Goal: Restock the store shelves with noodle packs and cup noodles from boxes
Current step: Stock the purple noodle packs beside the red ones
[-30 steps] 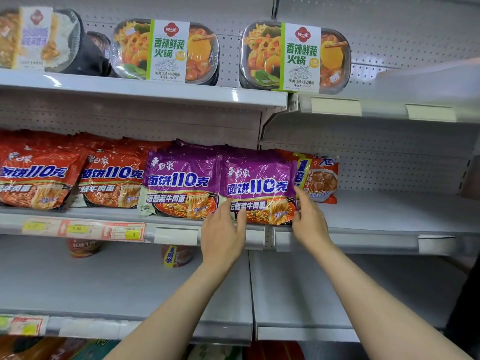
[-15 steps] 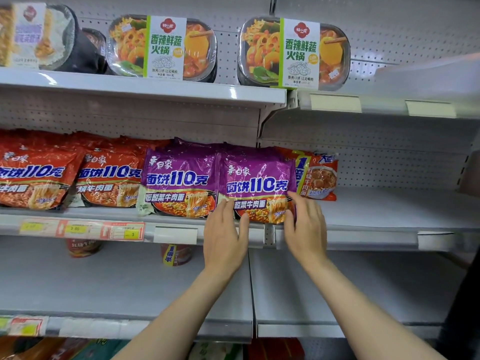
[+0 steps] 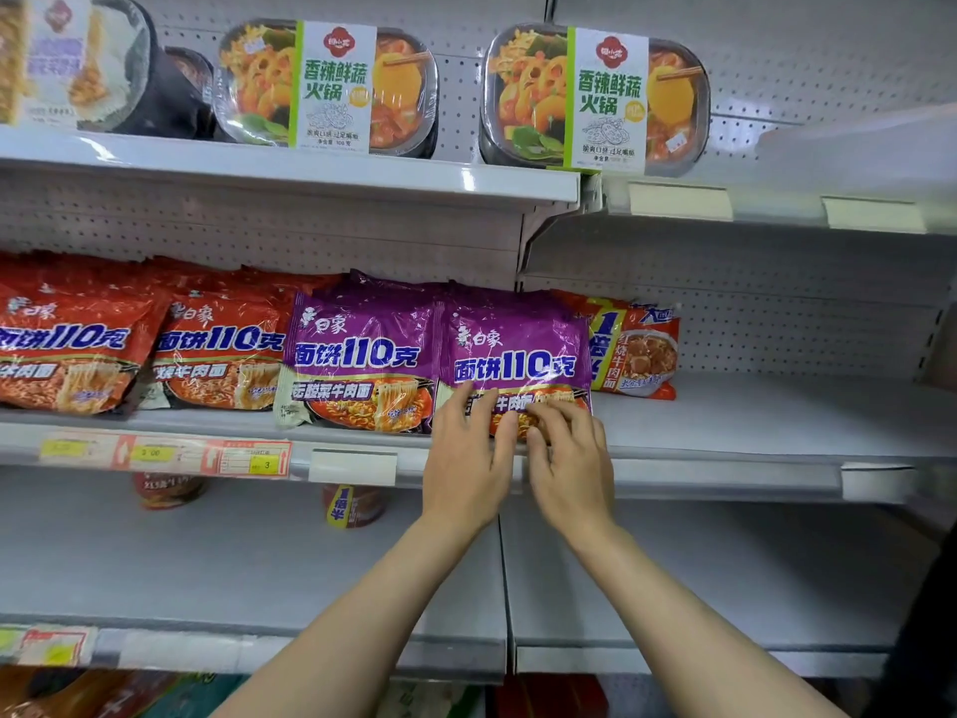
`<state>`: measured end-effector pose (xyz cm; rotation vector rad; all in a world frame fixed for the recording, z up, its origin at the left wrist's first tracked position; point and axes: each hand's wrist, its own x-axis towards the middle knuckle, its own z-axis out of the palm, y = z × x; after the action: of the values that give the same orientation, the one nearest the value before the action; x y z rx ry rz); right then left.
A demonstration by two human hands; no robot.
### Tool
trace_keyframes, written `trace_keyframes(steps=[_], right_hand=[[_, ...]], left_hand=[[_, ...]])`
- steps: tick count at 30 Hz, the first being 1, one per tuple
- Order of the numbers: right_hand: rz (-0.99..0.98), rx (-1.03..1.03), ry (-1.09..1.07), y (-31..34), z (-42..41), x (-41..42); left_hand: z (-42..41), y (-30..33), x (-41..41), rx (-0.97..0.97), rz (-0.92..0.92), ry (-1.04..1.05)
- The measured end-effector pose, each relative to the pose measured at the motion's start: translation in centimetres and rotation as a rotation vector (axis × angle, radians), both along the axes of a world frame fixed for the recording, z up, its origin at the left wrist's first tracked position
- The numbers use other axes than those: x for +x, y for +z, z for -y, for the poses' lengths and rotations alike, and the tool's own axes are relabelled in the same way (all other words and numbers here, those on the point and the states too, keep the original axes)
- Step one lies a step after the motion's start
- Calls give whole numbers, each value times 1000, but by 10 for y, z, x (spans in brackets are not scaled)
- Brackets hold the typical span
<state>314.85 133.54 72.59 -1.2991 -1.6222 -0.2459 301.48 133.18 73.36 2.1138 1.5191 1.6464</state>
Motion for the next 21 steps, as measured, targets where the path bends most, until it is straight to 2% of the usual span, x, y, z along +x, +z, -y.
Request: trace_keyframes(steps=[6, 16, 21], right_hand=[[56, -7, -12, 2, 0, -2], [-52, 14, -11, 3, 2, -13], [-133, 42, 35, 1, 19, -12]], left_hand=[[-8, 5, -7, -4, -16, 5], [3, 2, -23, 10, 21, -58], [12, -7, -17, 53, 100, -122]])
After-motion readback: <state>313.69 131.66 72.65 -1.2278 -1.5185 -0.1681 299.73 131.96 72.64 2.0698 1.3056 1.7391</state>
